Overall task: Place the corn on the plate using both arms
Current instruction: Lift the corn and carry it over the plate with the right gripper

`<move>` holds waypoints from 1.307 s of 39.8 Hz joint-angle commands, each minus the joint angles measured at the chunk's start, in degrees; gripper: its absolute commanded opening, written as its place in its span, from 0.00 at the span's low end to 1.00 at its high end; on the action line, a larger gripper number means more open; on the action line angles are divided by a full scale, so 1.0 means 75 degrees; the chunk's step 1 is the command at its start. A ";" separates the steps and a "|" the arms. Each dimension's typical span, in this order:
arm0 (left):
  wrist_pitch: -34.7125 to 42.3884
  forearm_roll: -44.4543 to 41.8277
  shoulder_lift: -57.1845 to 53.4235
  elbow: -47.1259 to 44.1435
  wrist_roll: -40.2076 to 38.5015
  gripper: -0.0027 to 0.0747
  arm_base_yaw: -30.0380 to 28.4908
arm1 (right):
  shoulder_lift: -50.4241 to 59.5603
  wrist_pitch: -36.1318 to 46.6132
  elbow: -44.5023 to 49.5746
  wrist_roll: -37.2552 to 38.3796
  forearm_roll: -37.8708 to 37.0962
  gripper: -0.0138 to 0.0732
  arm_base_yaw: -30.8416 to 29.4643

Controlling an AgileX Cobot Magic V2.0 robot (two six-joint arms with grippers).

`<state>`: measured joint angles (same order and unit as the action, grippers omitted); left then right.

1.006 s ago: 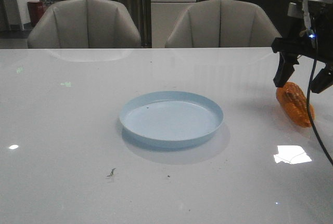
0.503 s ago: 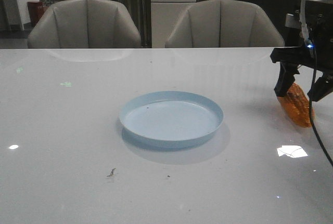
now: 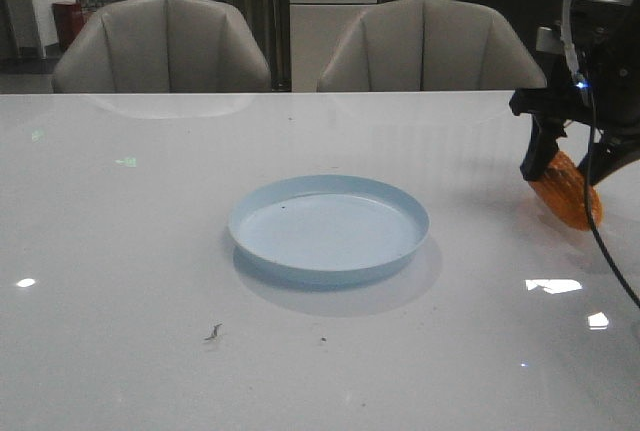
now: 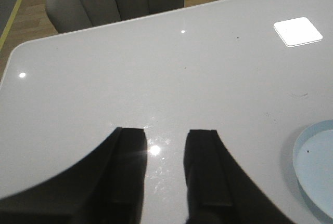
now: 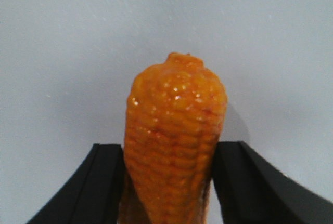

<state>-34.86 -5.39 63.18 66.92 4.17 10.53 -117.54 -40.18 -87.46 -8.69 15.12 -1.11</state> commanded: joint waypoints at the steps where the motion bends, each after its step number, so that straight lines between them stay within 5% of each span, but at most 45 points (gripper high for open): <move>1: 0.0574 0.0064 -0.0169 0.0209 -0.0075 0.38 -0.0037 | 0.0499 -0.0089 -0.0977 -0.0071 0.0083 0.50 0.0293; 10: 0.0558 0.0077 -0.0016 0.0209 -0.0075 0.38 -0.0037 | 0.0499 -0.0383 -0.2269 -0.0214 0.0090 0.50 0.1487; 21: 0.0558 0.0227 0.0091 0.0209 -0.0075 0.38 -0.0037 | 0.0111 -0.0716 -0.2372 -0.0462 0.0083 0.50 0.3145; 37: 0.0558 0.0227 0.0091 0.0209 -0.0075 0.38 -0.0037 | -0.0926 -0.1339 -0.2372 -0.0465 0.0080 0.51 0.3747; 47: 0.0558 0.0279 0.0091 0.0209 -0.0075 0.38 -0.0037 | -0.0975 -0.1330 -0.2379 -0.0465 0.0109 0.85 0.3747; 52: 0.0558 0.0297 0.0091 0.0209 -0.0075 0.38 -0.0037 | -0.0975 -0.1680 -0.2604 -0.0448 0.0131 0.87 0.3740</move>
<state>-34.86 -3.76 64.84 66.72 4.17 10.53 -128.68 -51.71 -104.15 -11.57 15.36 27.09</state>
